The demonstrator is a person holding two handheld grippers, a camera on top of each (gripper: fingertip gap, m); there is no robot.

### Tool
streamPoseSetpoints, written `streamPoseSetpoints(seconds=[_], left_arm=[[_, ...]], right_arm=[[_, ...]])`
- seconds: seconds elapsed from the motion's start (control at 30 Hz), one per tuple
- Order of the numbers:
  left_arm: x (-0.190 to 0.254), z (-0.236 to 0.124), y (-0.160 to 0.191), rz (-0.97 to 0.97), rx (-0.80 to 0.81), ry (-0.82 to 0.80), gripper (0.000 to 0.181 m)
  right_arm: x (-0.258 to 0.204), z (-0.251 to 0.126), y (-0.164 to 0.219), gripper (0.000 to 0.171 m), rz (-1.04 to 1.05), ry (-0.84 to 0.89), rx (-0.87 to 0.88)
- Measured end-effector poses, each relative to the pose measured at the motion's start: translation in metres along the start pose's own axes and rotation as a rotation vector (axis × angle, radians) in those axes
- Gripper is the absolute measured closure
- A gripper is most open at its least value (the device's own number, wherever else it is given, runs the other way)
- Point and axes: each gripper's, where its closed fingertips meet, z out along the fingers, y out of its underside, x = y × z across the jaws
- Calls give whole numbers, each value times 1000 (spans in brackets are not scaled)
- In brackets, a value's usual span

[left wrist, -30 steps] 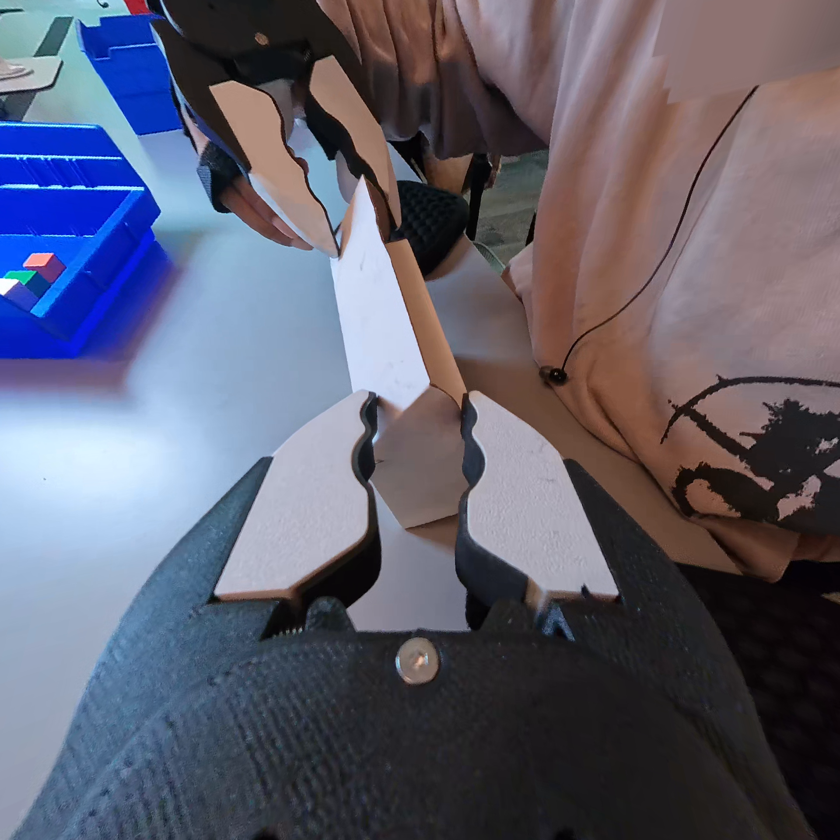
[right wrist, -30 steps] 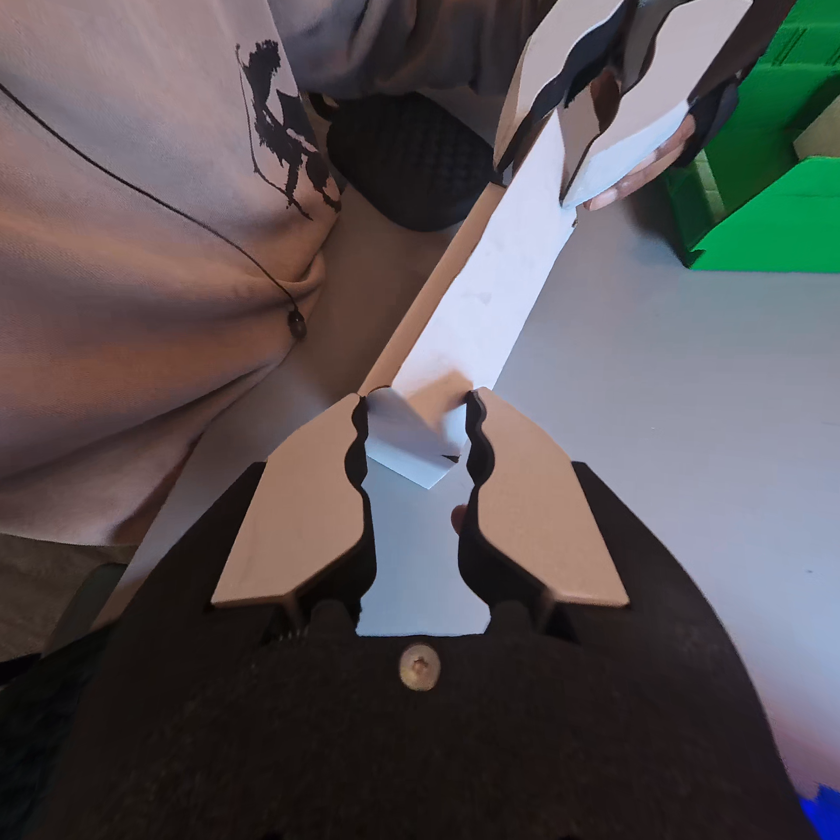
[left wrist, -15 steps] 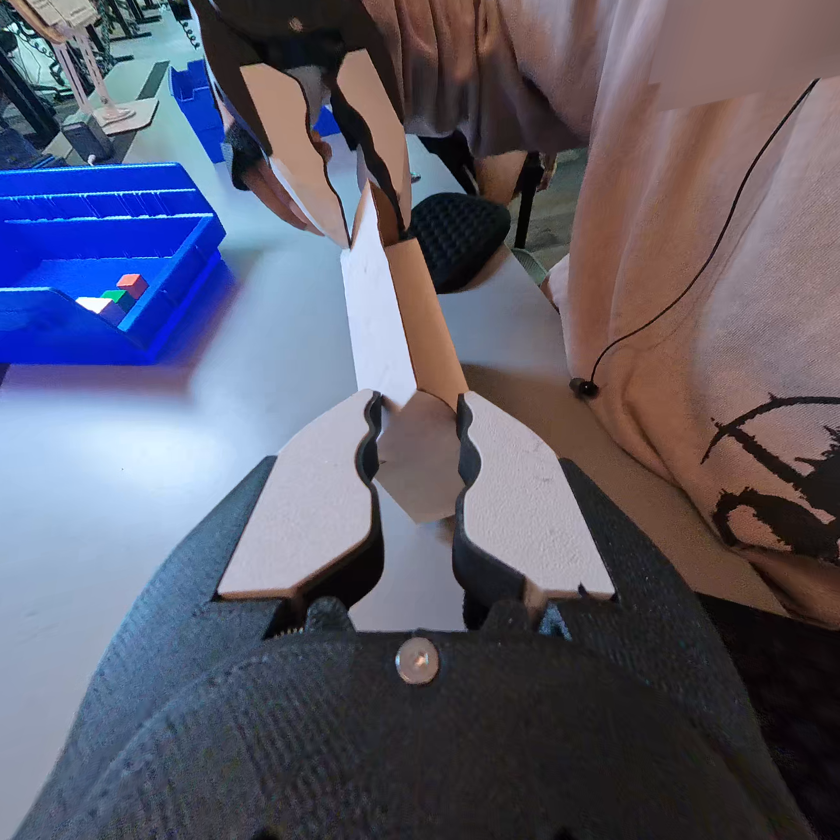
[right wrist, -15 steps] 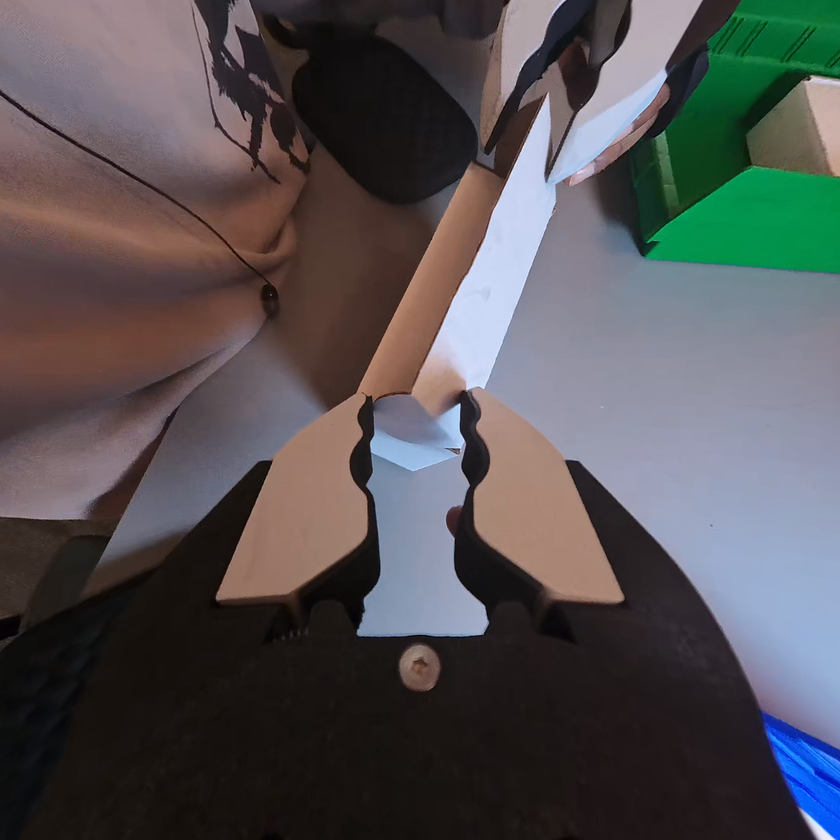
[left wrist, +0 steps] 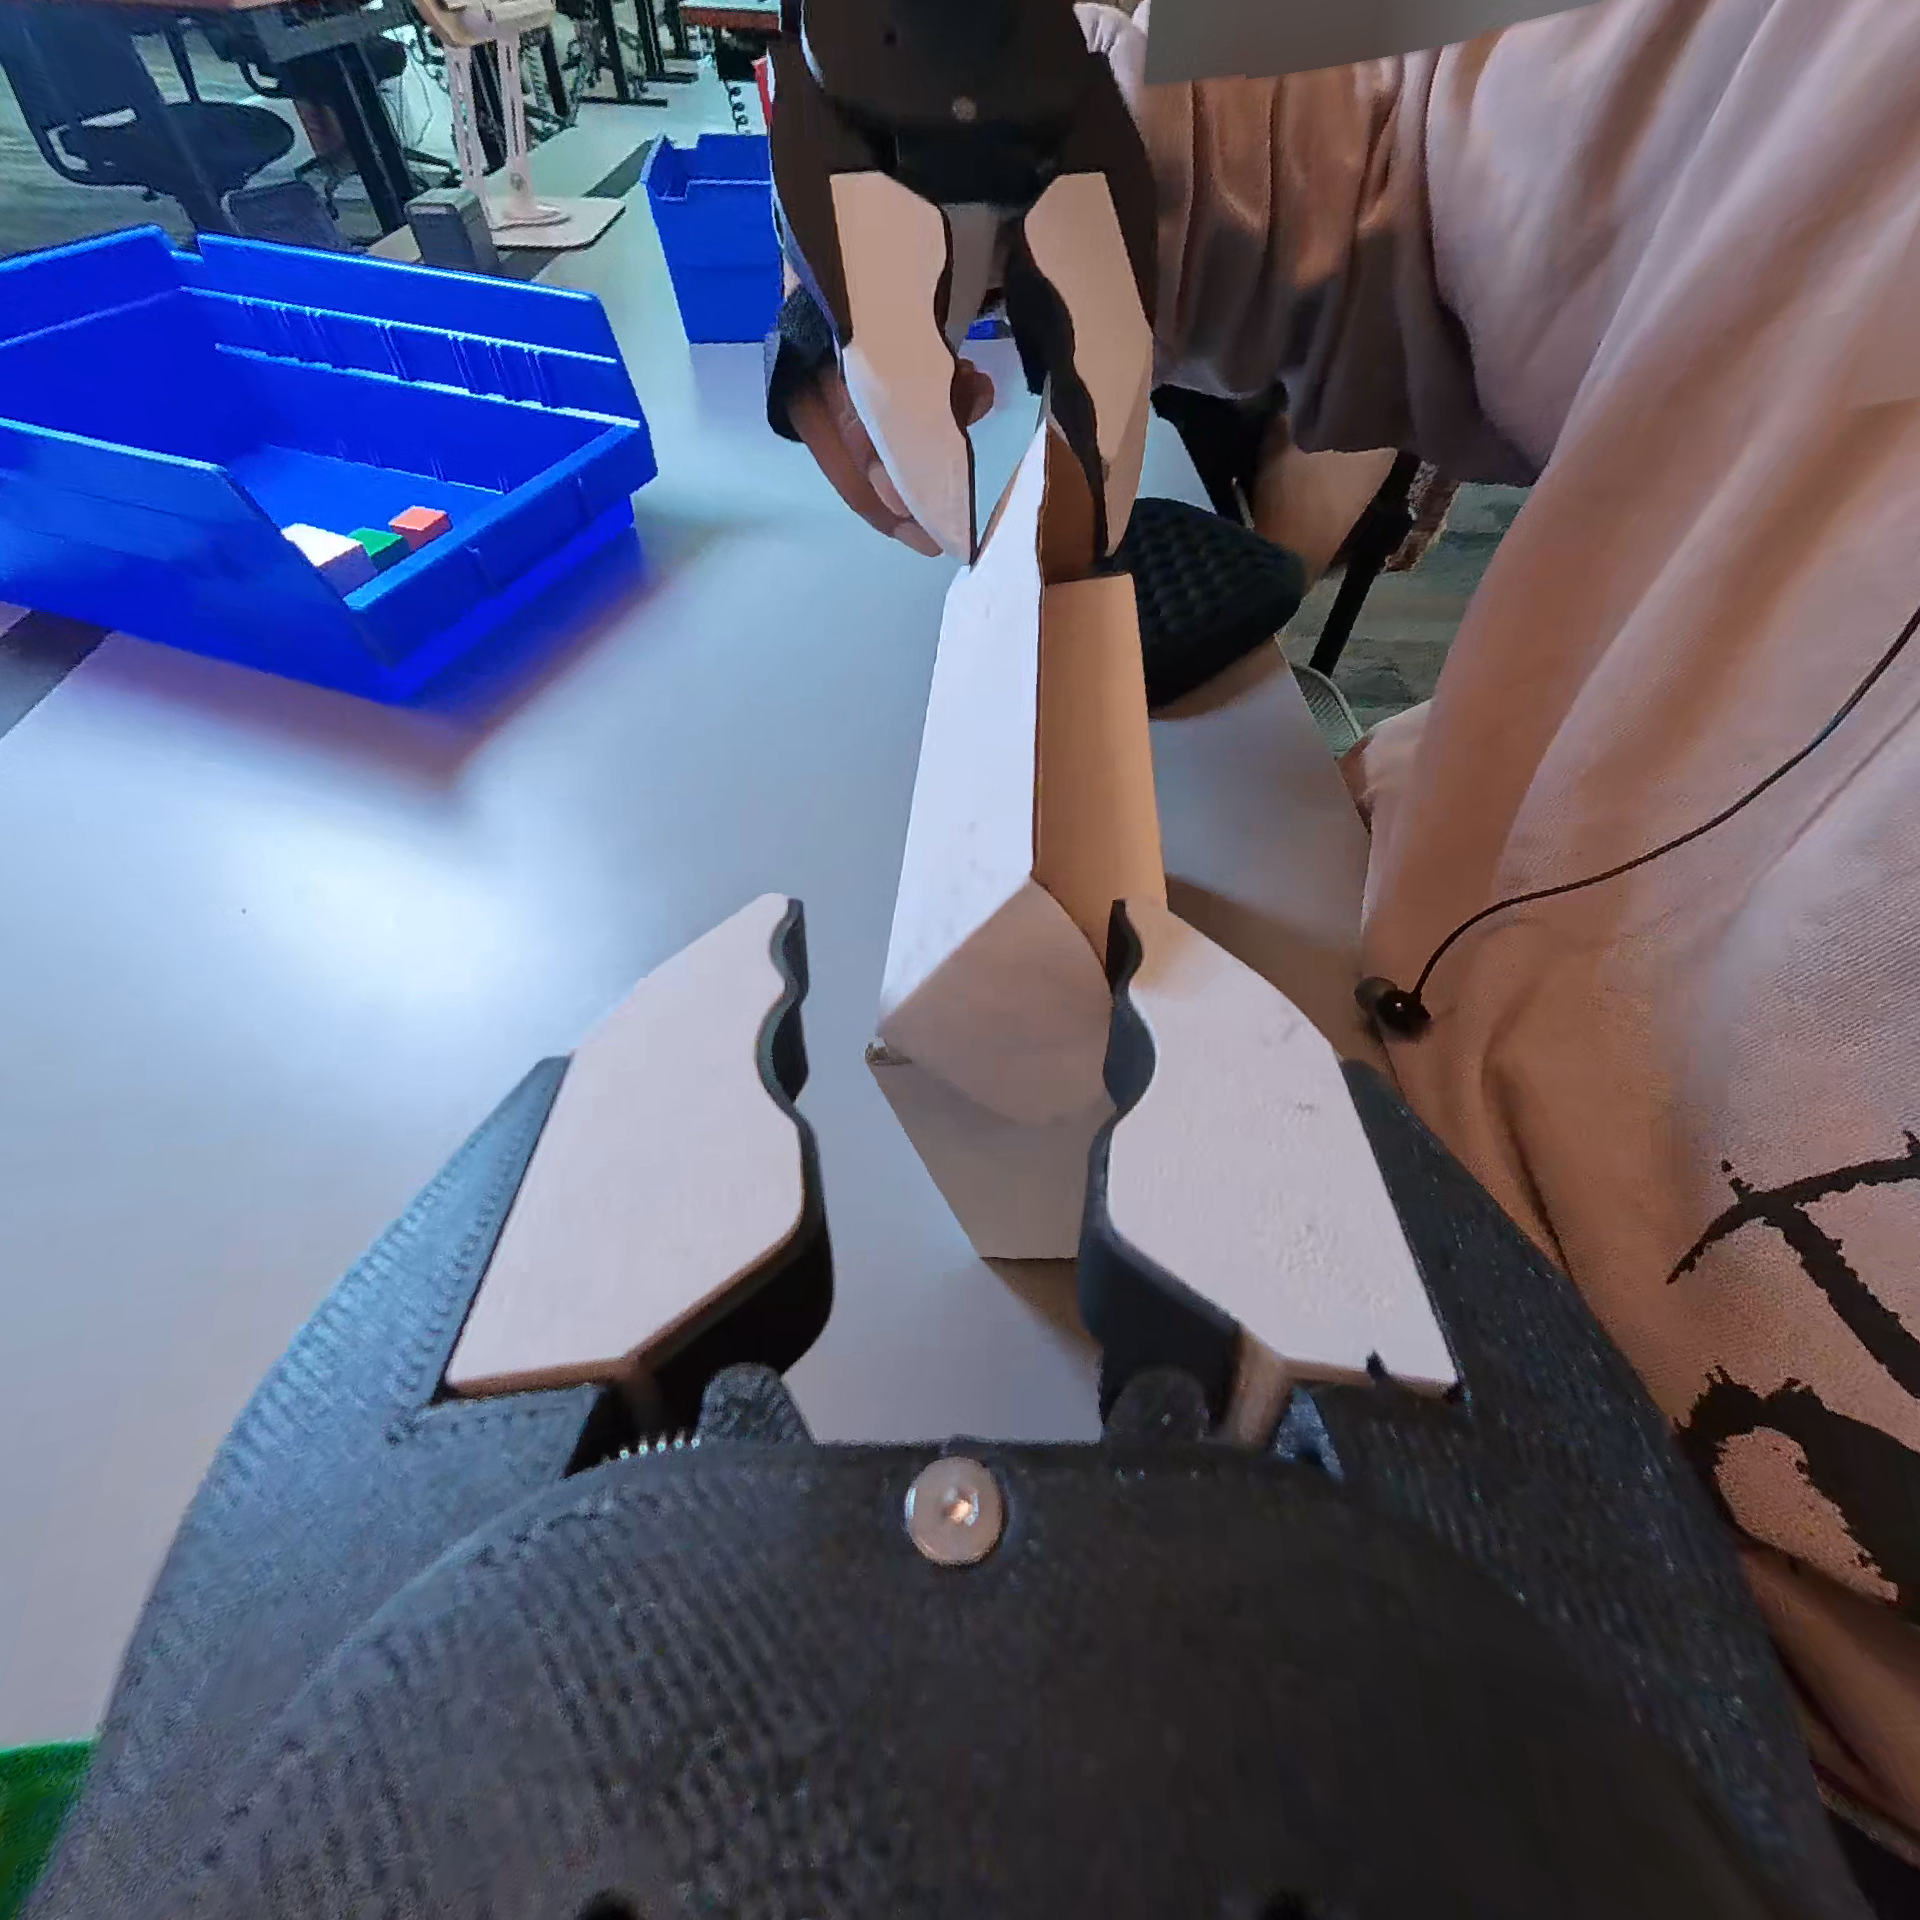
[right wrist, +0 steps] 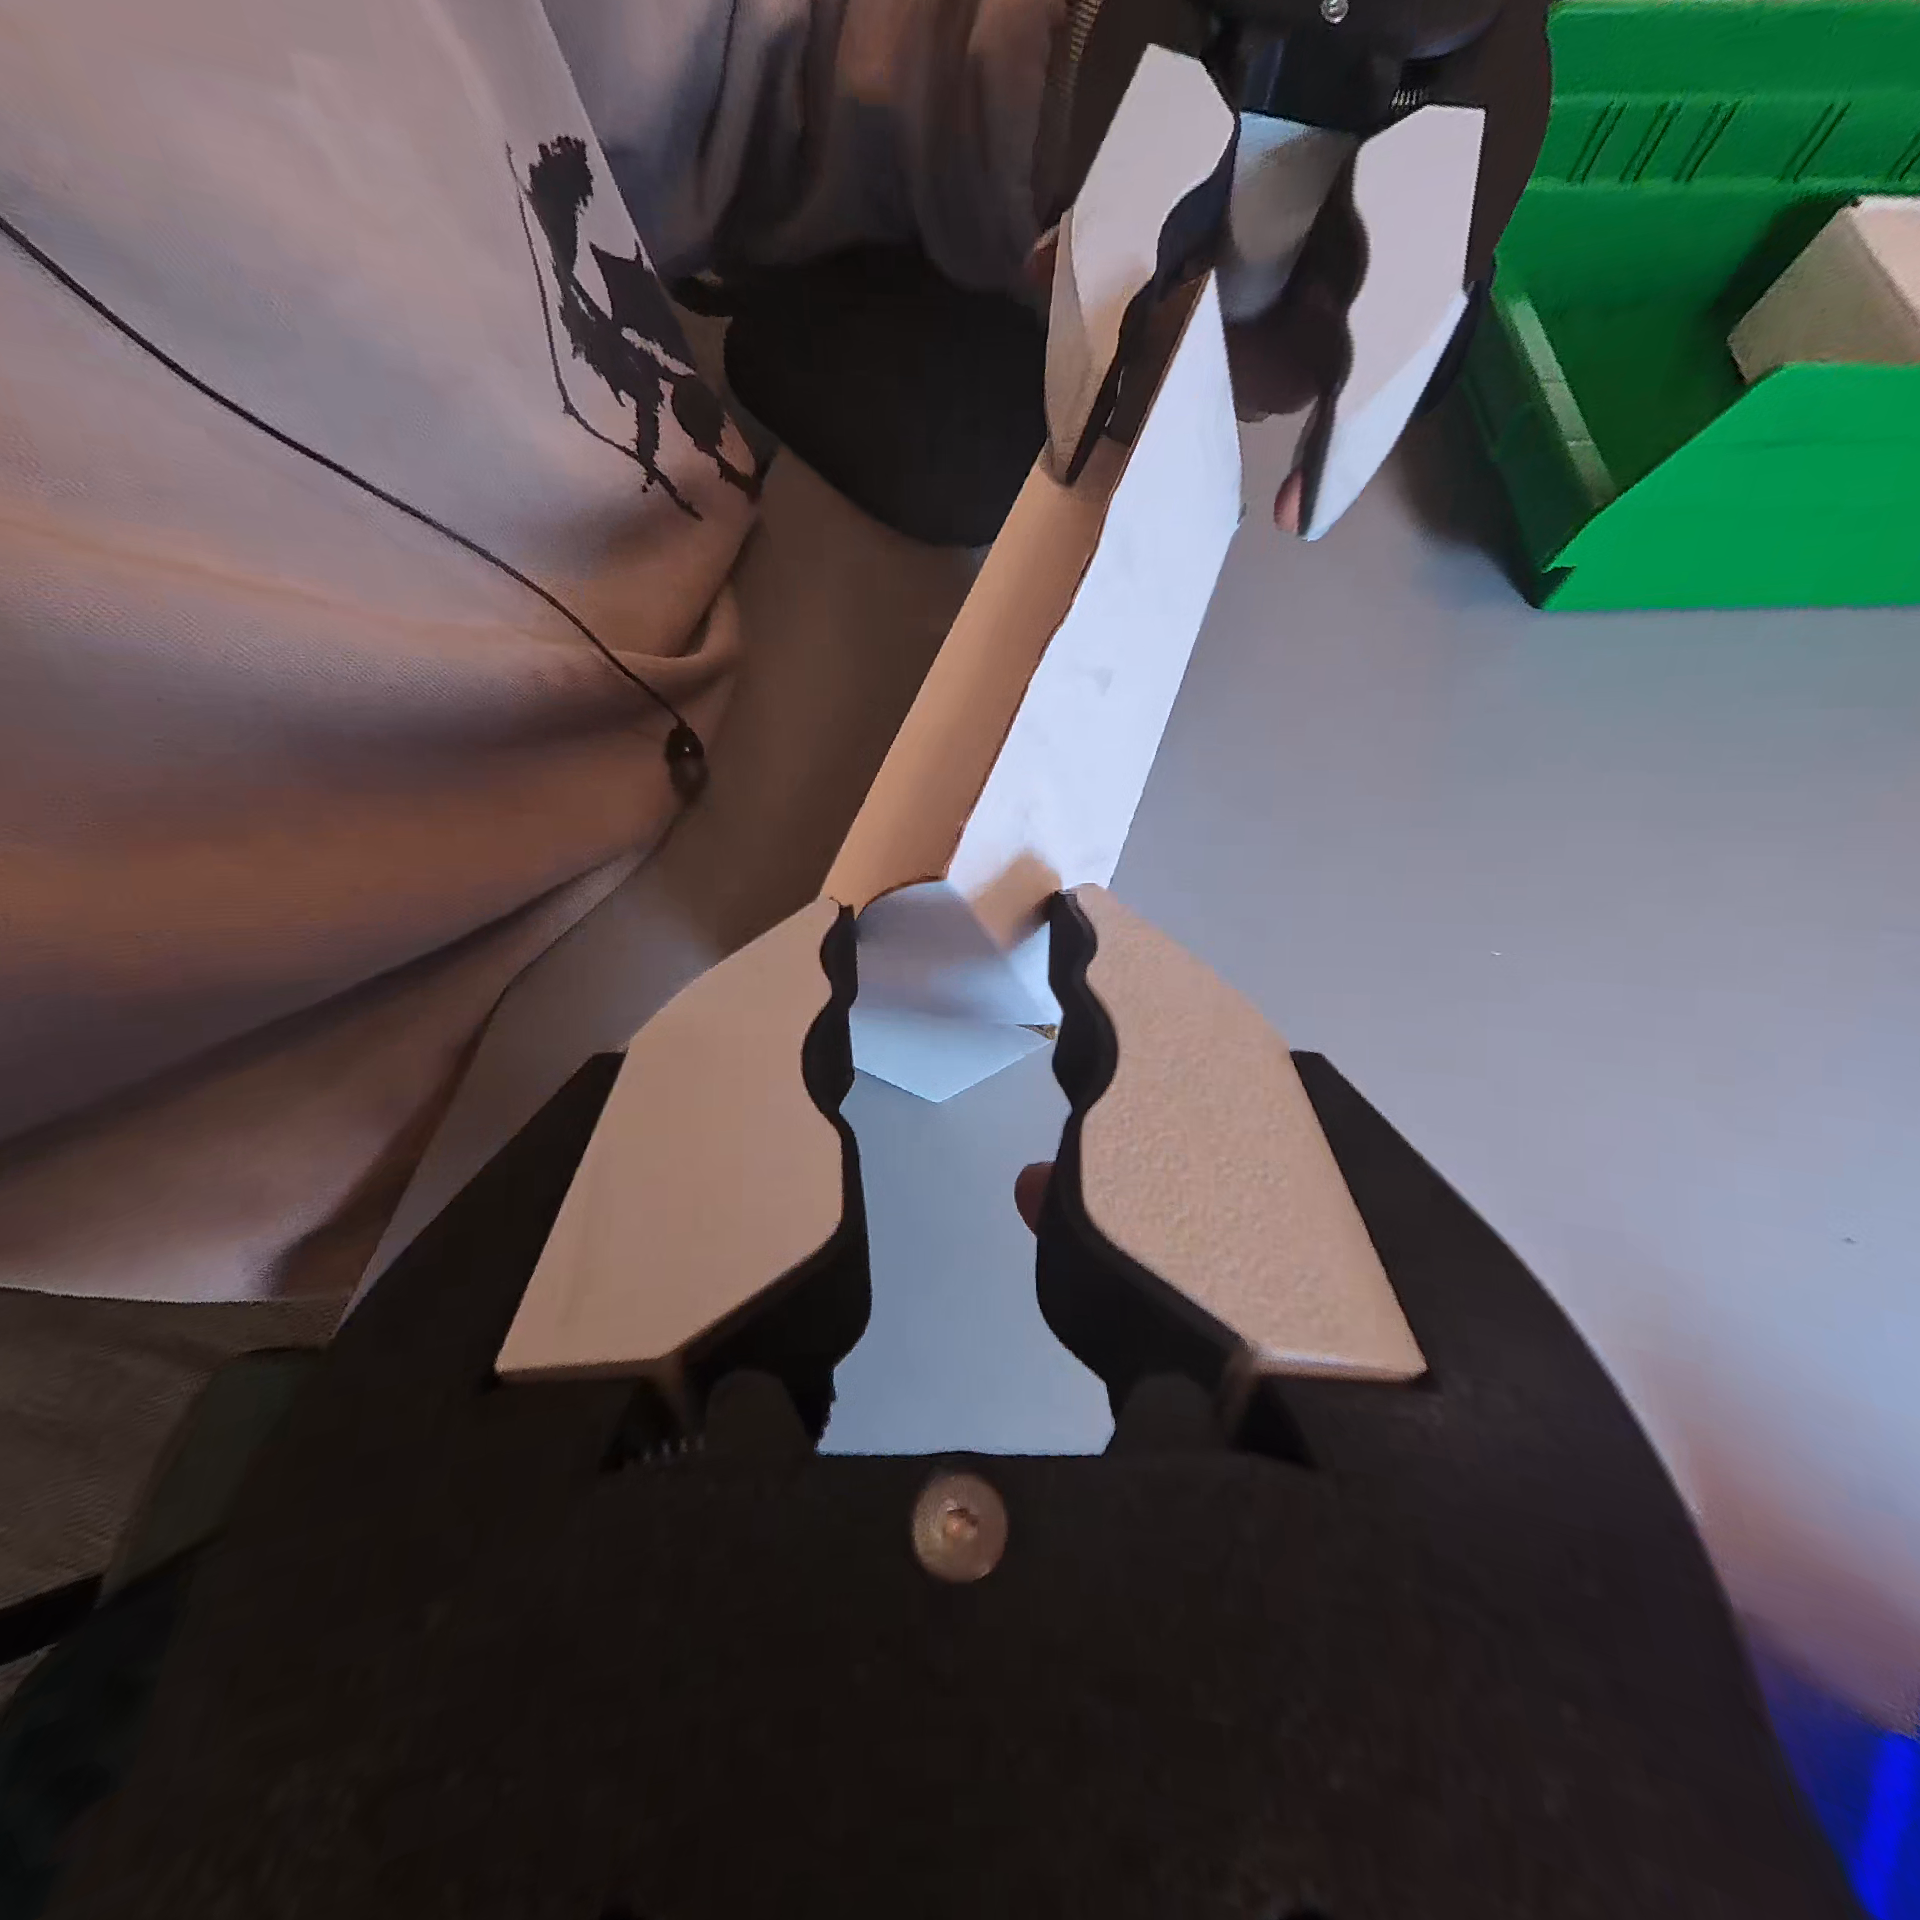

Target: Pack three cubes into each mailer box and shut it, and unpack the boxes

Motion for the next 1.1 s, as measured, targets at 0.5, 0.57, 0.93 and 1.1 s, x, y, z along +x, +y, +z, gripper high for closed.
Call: streamPoseSetpoints(seconds=[0.5, 0.57, 0.93, 1.1], left_arm=[[28, 4, 5, 109, -105, -8, 127], [28, 3, 3, 136, -88, -18, 127], [39, -34, -16, 54, 43, 332, 127], [39, -16, -17, 41, 14, 321, 147]], right_arm=[[-1, -5, -13, 138, 493, -242, 230], [1, -6, -12, 138, 476, -232, 234], [-2, -4, -12, 139, 401, -211, 203], [-4, -3, -12, 139, 406, -186, 198]])
